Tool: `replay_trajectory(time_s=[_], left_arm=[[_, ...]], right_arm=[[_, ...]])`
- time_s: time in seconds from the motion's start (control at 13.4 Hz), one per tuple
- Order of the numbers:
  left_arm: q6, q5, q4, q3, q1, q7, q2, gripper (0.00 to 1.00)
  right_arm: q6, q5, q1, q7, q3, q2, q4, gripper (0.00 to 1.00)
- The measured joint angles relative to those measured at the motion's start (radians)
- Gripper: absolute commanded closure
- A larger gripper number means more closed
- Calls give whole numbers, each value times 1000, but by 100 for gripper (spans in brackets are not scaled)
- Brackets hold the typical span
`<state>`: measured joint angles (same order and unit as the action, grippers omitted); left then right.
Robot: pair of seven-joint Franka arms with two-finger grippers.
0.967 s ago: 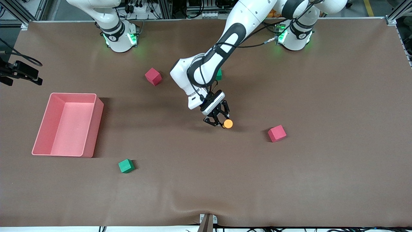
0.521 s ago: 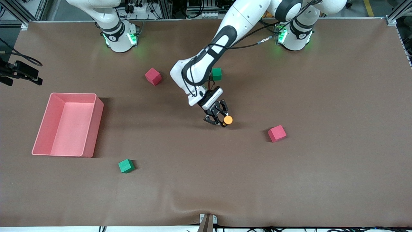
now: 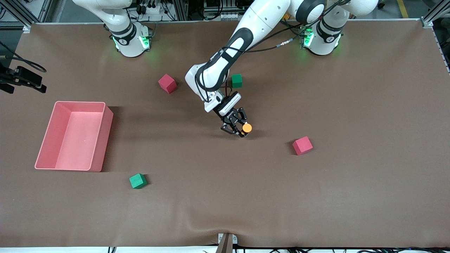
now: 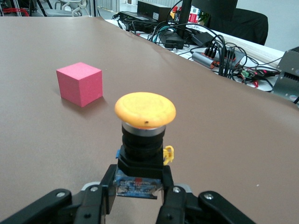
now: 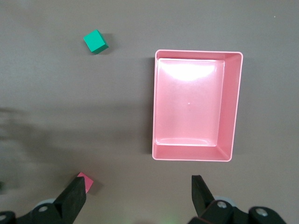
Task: Place and upright button with both arms
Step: 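Lower the upright button onto the table and open the left gripper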
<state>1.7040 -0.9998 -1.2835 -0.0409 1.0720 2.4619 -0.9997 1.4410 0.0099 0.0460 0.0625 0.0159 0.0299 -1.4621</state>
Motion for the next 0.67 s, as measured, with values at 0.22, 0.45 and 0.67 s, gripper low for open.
replay_trajectory(time_s=[0.22,0.45,0.67], left_arm=[[4,-1,2,0,5,3,-30,100],[14,-1,5,0,9,6,-51,100],[33,-1,8,0,11,6,-54,100]], right_arm=[[0,0,0,0,0,0,0,0],[0,0,0,0,0,0,0,0],[0,0,0,0,0,0,0,0]])
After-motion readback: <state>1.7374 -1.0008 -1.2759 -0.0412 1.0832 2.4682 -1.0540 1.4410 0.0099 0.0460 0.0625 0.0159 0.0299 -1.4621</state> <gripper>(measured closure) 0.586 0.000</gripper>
